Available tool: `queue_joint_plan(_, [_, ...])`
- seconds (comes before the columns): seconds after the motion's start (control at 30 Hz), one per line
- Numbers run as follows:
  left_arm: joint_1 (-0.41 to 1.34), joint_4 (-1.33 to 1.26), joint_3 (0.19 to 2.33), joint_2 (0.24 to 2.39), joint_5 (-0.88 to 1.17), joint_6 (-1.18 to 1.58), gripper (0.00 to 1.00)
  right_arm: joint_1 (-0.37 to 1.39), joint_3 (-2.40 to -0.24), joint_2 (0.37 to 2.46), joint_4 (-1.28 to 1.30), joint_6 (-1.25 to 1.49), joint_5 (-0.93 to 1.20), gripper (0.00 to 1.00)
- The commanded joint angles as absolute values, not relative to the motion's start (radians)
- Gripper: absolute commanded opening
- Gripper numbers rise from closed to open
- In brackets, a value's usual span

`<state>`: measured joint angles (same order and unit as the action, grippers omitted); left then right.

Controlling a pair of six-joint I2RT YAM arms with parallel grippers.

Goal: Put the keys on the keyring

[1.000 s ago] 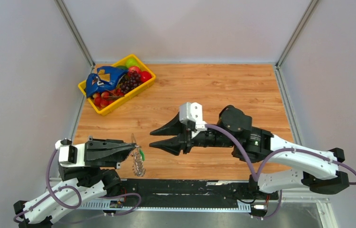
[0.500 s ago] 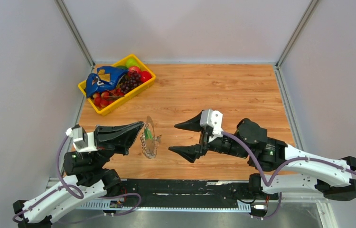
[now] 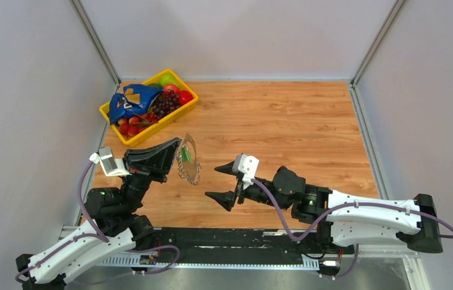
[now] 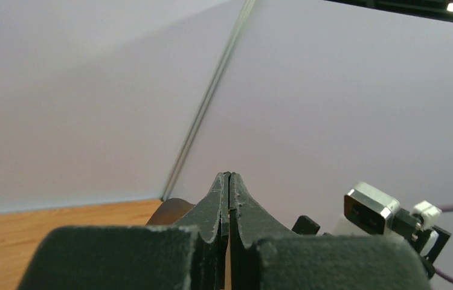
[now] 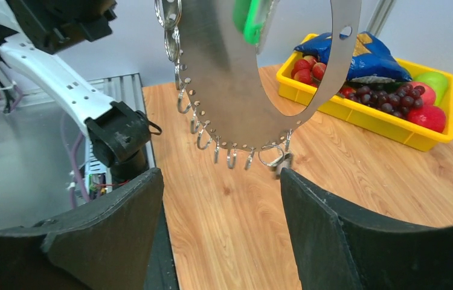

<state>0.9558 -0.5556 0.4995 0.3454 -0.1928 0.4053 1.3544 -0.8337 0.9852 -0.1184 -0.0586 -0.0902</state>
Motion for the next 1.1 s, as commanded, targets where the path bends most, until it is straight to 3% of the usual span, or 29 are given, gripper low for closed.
queue_joint_plan(0.0, [0.958,-0.516,0.559,0.346,-0.333,0.463,0.0,1.365,-0.747,1.001,-0.41,-0.11,-0.154,0.76])
queue_joint_plan(0.4, [0.958,-0.414,0.599,0.358,-0.473,0.542,0.0,1.382,-0.646,1.203,-0.875,-0.315,-0.195,0.77])
queue_joint_plan(0.77, [0.957,-0.292,0.678,0.402,-0.477,0.633,0.0,1.388,-0.64,1.596,-1.584,-0.612,-0.359,0.8])
queue_joint_plan(1.07, [0.957,-0.26,0.627,0.331,-0.462,0.664,0.0,1.387,-0.717,1.695,-1.714,-0.668,-0.4,0.79])
